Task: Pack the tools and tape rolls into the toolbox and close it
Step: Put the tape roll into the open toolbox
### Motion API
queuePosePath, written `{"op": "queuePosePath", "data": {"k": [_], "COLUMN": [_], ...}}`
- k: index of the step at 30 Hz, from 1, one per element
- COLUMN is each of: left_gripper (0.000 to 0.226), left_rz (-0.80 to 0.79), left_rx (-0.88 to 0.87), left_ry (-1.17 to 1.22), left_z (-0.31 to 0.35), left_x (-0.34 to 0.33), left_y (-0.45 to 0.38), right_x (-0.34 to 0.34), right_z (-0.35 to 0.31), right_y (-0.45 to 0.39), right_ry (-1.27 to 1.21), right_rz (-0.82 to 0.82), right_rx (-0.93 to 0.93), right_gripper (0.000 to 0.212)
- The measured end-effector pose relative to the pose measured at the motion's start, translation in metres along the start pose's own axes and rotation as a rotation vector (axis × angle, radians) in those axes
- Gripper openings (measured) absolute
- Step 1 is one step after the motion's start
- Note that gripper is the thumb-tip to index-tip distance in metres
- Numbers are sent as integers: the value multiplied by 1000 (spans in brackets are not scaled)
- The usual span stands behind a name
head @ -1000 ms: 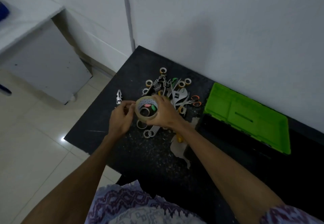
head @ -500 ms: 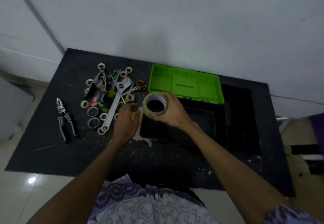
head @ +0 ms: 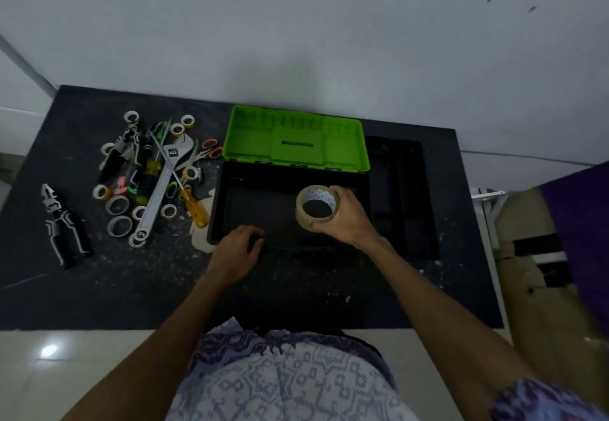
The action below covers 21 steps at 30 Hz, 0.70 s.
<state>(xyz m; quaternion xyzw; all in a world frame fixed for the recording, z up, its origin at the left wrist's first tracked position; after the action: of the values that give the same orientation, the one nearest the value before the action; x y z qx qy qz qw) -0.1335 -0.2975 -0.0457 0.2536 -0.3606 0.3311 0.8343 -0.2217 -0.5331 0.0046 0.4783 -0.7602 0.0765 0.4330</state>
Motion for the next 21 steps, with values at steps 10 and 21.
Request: {"op": "queuePosePath", "data": {"k": [10,21], "left_gripper": [22,22], "left_rz": [23,14], "left_rx": [24,64], "left_ry": [-95,-119], "left_z": [12,12], "left_x": [-10,-14], "left_y": [5,4], "right_x": [12,9], "right_z": [48,60], "right_y": [-3,-8], "right_ry": [142,266], "right_rz": [-154,-290], "right_rx": [-27,29], "right_gripper": [105,103]}}
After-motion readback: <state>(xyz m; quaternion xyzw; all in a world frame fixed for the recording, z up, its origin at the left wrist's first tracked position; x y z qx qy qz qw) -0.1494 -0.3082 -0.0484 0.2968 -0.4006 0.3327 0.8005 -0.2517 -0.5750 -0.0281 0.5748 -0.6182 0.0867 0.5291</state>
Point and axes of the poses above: each hand's wrist, its own y-axis away from the middle knuckle, its own x-axis out of the back of the hand, z = x × y, the point moved 7 cm from there along -y, towards the middle knuckle, and after that the axes turned 4 degrees about z, right-handed, at the moved point
